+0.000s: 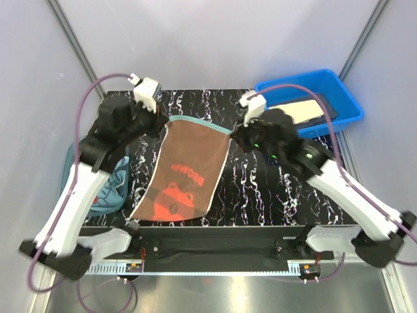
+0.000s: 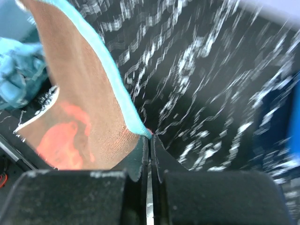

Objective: Fold and stack the towels
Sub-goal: Flatten out the crumpled towel

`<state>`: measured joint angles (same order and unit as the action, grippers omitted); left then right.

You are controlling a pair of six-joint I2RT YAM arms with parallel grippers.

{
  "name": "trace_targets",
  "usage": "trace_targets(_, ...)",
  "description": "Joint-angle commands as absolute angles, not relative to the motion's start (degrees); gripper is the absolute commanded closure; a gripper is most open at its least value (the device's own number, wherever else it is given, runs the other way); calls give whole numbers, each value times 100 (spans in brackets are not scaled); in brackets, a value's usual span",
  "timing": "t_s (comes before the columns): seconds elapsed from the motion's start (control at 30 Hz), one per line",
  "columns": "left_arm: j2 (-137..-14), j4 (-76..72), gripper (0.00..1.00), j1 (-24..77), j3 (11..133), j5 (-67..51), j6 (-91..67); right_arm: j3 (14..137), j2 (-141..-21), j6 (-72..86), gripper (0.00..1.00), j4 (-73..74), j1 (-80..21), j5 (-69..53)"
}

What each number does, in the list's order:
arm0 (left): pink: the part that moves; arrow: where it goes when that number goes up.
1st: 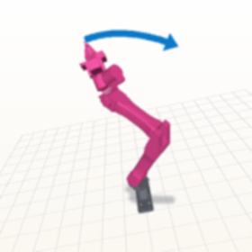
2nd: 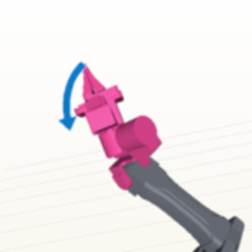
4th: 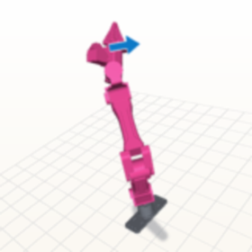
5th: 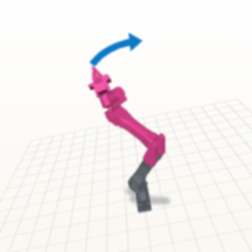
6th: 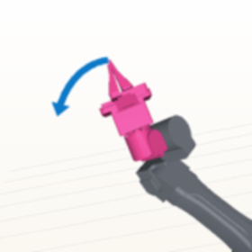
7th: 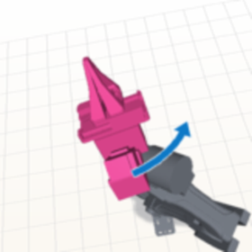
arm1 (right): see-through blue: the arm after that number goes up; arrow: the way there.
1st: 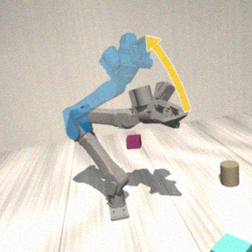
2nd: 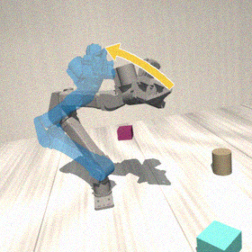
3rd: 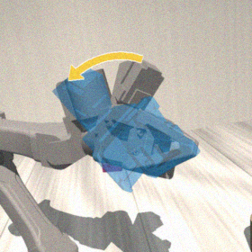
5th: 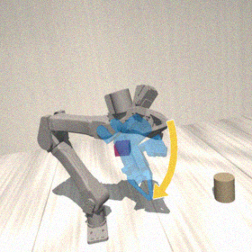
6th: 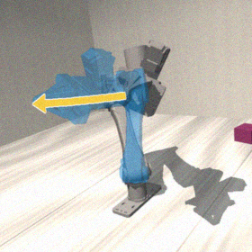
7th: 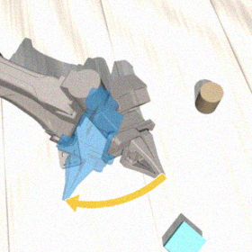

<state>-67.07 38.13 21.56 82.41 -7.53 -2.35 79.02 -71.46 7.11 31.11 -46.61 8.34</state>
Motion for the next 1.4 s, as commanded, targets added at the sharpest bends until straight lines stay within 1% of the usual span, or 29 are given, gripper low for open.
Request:
trace_targets(0.0,-6066,4158,100,2671,8350,-1113,422,8358,-6619,-517,100,4297,-4649,740)
trace_targets(0.1,-5468,3982,100,2978,8175,-1195,264,8341,-5996,-948,100,4438,-4649,335)
trace_targets(0.17,-5091,3894,100,3058,8113,-1265,132,8244,-5565,-1177,100,4491,-4649,-165)
trace_targets(0.3,-4843,3858,100,3120,8349,-1782,44,8314,-5055,-1230,100,4684,-4649,-526)
trace_targets(0.4,-4799,3841,100,3120,8472,-2213,70,8306,-4607,-1362,100,4598,-4649,-1115)
trace_targets(0.53,-4834,3578,100,3129,8647,-2881,18,8367,-4456,-1511,100,4342,-4641,-1782)
trace_targets(0.57,-4877,3542,100,3120,8727,-3196,-139,8419,-4447,-1564,100,4324,-4649,-1862)
trace_targets(0.67,-5010,3586,100,3138,9105,-3724,-255,8753,-4447,-1635,100,4351,-4649,-2161)
trace_targets(0.83,-5009,3454,100,3129,9632,-3902,-439,8930,-4184,-1635,100,3693,-4649,-2645)
trace_targets(1.0,-5168,3252,100,3138,10212,-4183,-650,9017,-4262,-1652,100,3060,-4649,-2865)
trace_targets(1.1,-5308,3515,100,3129,10318,-3860,-502,9061,-4446,-1880,100,3084,-4641,-2734)
trace_targets(1.23,-5581,3946,100,3138,10118,-2771,-35,8956,-4929,-2713,100,3287,-4649,-1348)
trace_targets(1.27,-5651,4016,100,3138,10029,-2194,139,8895,-5044,-2872,100,3270,-4649,-1084)
trace_targets(1.3,-5851,4043,100,3129,9959,-1875,271,8755,-5297,-3013,100,3156,-4649,-550)
trace_targets(1.37,-6133,4113,100,3103,9853,-1095,395,8588,-5597,-3488,100,2980,-4623,-46)
